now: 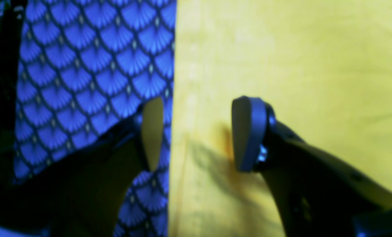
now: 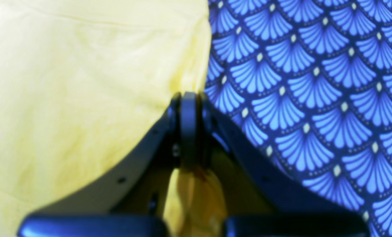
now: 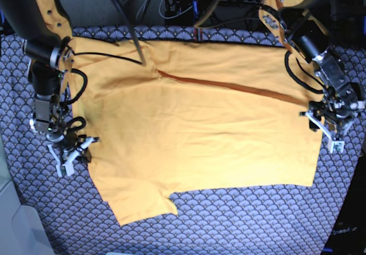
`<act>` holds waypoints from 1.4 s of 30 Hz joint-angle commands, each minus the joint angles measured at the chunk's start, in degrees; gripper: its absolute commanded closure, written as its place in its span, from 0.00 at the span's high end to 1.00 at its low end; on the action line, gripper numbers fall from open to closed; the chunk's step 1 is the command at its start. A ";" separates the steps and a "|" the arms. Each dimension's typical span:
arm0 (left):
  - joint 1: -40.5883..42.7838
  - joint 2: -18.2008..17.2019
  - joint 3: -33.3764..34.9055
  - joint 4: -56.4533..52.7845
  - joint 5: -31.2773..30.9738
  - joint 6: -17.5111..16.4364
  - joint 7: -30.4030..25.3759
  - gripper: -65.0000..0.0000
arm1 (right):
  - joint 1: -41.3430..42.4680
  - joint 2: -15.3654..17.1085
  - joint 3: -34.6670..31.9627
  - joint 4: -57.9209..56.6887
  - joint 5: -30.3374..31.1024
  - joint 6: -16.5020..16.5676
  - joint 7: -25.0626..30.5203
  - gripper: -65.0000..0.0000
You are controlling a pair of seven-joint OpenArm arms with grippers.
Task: Fold the T-shirt properly
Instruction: 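Move the left gripper along the side edge toward the hem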
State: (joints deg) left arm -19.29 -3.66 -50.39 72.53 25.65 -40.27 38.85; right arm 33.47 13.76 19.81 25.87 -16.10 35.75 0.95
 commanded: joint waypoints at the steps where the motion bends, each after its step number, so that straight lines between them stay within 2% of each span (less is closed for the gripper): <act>1: -2.03 -0.87 0.33 0.92 -0.46 0.27 -1.18 0.51 | 1.56 0.70 -0.08 0.64 0.32 0.17 1.03 0.00; 6: -5.55 -1.04 0.41 -1.28 -0.37 0.27 -1.27 0.51 | 1.30 0.79 0.10 0.64 0.41 0.25 1.03 0.00; 8: -7.74 -2.71 0.41 -4.97 -0.37 0.27 -2.32 0.51 | 1.47 0.79 0.19 0.64 0.49 0.25 1.03 0.00; 12: -9.85 -4.65 0.41 -12.62 -0.37 0.27 -4.78 0.51 | 0.94 0.79 0.27 4.42 0.67 4.25 0.50 0.00; 13: -10.03 -5.09 0.41 -13.85 -0.37 0.27 -5.40 0.51 | 0.68 0.61 0.27 5.91 0.67 4.25 0.41 0.00; 19: -10.21 -5.53 0.33 -16.05 -0.46 0.27 -12.35 0.51 | -1.52 0.35 0.36 12.59 0.67 4.25 -1.17 0.00; 24: -10.56 -5.09 0.33 -16.14 -0.46 0.27 -17.09 0.51 | -1.61 0.35 0.36 12.68 0.67 4.25 -1.17 0.00; 25: -11.00 -5.09 0.33 -16.31 -0.46 2.16 -17.80 0.51 | -1.61 0.35 0.36 12.68 0.67 4.25 -1.17 0.00; 27: -11.35 -5.61 0.33 -18.51 -0.73 8.40 -19.55 0.51 | -2.40 0.35 0.36 12.68 0.67 4.25 -1.17 0.00; 29: -12.58 -5.70 0.41 -22.29 -0.64 12.27 -22.63 0.51 | -2.66 0.26 0.36 12.68 0.67 4.25 -1.17 0.00; 33: -15.48 -7.90 0.50 -29.59 -0.37 13.68 -25.18 0.51 | -2.75 -0.26 0.27 12.68 0.67 4.25 -1.17 0.00; 39: -21.19 -11.77 1.91 -41.19 -0.73 13.94 -27.11 0.51 | -2.75 -0.18 0.27 12.68 0.58 4.25 -1.17 0.00; 42: -23.39 -12.21 2.17 -45.76 -0.29 17.55 -31.95 0.51 | -2.75 -0.09 0.27 12.68 0.58 4.25 -1.17 0.00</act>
State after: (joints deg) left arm -40.82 -15.42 -48.51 25.98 25.69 -21.82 7.84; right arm 28.86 12.86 19.99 37.56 -16.27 39.62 -1.80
